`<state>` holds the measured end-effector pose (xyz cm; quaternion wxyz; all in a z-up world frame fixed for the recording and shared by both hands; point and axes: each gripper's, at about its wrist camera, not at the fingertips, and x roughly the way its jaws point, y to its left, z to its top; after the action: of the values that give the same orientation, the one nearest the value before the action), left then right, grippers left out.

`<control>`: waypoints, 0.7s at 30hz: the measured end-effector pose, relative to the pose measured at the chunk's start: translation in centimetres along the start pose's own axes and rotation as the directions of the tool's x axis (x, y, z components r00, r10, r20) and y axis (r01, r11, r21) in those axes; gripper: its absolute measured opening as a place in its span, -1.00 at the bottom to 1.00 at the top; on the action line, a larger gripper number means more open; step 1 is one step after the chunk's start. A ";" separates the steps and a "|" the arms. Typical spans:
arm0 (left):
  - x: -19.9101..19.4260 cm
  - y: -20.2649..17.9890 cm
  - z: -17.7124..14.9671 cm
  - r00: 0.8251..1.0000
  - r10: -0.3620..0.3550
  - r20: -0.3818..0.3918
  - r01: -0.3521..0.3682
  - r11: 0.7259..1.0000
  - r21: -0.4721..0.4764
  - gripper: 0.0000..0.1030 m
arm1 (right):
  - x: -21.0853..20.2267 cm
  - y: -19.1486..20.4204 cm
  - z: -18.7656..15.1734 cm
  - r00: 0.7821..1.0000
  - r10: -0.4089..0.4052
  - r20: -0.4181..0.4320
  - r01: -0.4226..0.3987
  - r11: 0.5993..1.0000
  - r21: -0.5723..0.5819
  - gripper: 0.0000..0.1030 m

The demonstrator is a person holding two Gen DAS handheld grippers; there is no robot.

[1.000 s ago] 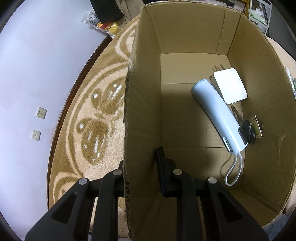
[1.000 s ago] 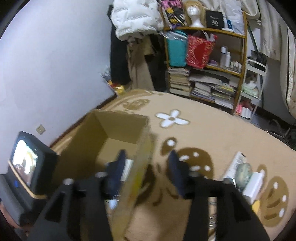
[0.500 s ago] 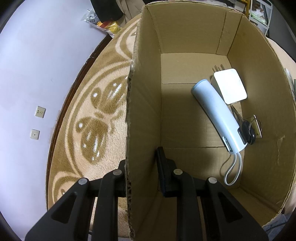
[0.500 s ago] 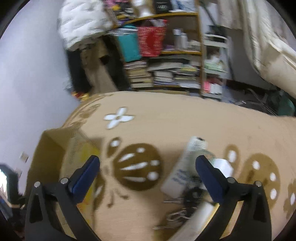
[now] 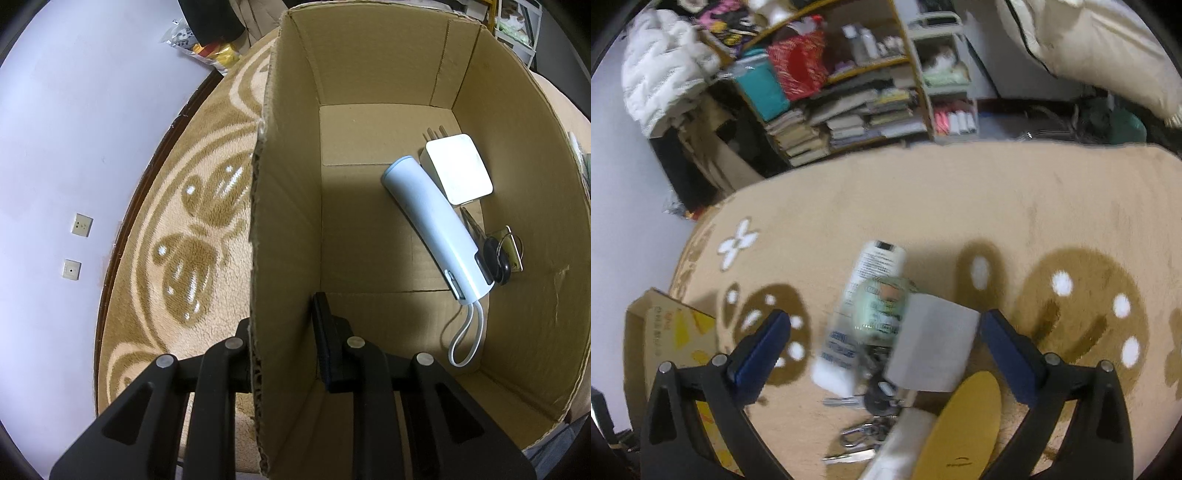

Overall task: Organize rigid objects
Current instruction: 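Move the right tool back to the pile and grasp the white square adapter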

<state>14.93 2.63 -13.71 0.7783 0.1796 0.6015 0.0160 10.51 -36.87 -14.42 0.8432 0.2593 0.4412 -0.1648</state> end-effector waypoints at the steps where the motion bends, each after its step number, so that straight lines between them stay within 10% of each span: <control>1: 0.0 0.0 0.0 1.000 0.002 0.000 -0.002 1.000 0.002 -0.60 | 0.5 -0.6 -0.1 1.000 0.000 -0.014 0.000 1.000 0.021 1.00; 10: -0.1 -0.3 0.0 1.000 0.005 0.000 -0.005 1.000 0.011 -0.60 | 2.4 -3.4 -1.2 0.998 0.015 -0.067 -0.006 0.991 0.135 0.65; 13: -0.2 -0.4 0.0 1.000 0.010 0.000 -0.010 1.000 0.016 -0.60 | 2.3 -3.7 -1.2 0.998 0.002 -0.062 0.008 0.989 0.148 0.14; 21: -0.4 -0.5 0.0 1.000 0.012 -0.001 -0.012 1.000 0.018 -0.60 | 2.9 -4.8 -1.6 0.995 0.069 -0.066 -0.052 0.972 0.230 0.14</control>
<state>14.71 2.01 -13.48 0.7761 0.1904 0.6010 0.0154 8.62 -39.95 -18.95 0.7956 0.3735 0.4421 -0.1789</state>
